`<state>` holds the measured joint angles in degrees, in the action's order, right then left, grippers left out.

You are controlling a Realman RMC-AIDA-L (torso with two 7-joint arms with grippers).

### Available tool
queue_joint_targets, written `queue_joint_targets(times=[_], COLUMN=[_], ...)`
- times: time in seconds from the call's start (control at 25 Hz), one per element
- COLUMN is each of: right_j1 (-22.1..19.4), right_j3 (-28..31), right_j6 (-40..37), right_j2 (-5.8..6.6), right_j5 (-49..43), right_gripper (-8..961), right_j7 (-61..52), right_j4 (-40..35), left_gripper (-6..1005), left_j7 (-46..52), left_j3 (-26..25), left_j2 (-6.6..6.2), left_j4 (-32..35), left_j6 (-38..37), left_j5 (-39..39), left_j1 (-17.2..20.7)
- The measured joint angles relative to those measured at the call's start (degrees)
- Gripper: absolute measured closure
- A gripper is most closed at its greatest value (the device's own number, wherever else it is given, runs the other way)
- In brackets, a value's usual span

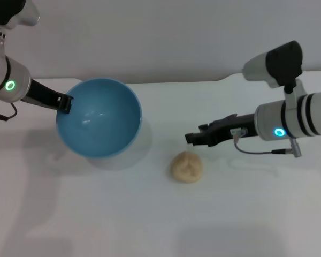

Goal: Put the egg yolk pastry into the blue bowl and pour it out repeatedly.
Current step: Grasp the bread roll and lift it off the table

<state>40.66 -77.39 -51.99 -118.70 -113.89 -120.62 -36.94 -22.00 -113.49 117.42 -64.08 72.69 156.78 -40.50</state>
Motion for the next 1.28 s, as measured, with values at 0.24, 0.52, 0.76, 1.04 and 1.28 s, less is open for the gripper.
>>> queue_joint_targets(times=[0.24, 0.52, 0.76, 1.04, 1.28], right_j1=[-0.25, 0.5, 2.06, 3.77, 3.99], right_j3=[-0.47, -0.82, -0.87, -6.56, -12.6], right_j6=[-0.21, 0.15, 1.71, 4.95, 6.01], right_j2=[0.2, -0.14, -0.58, -0.74, -0.69], right_j5=[-0.02, 0.41, 0.59, 6.87, 9.52], right_gripper=[494, 495, 506, 521, 535], right_j7=[-6.99, -7.62, -7.7, -7.51, -10.19], right_j4=[1.07, 3.78, 6.2, 9.24, 9.58], left_gripper=[999, 999, 1000, 1000, 999], left_j7=[0.03, 0.06, 0.06, 0.03, 0.06], left_j3=[0.0, 0.08, 0.09, 0.37, 0.65], left_j2=[-0.05, 0.0, 0.08, 0.09, 0.14], left_j4=[-0.8, -0.87, -0.68, -0.33, -0.25], left_j6=[1.03, 0.84, 0.7, 0.67, 0.68], left_j5=[0.09, 0.28, 0.33, 0.38, 0.38], left_j1=[-0.38, -1.12, -1.27, -1.26, -1.28])
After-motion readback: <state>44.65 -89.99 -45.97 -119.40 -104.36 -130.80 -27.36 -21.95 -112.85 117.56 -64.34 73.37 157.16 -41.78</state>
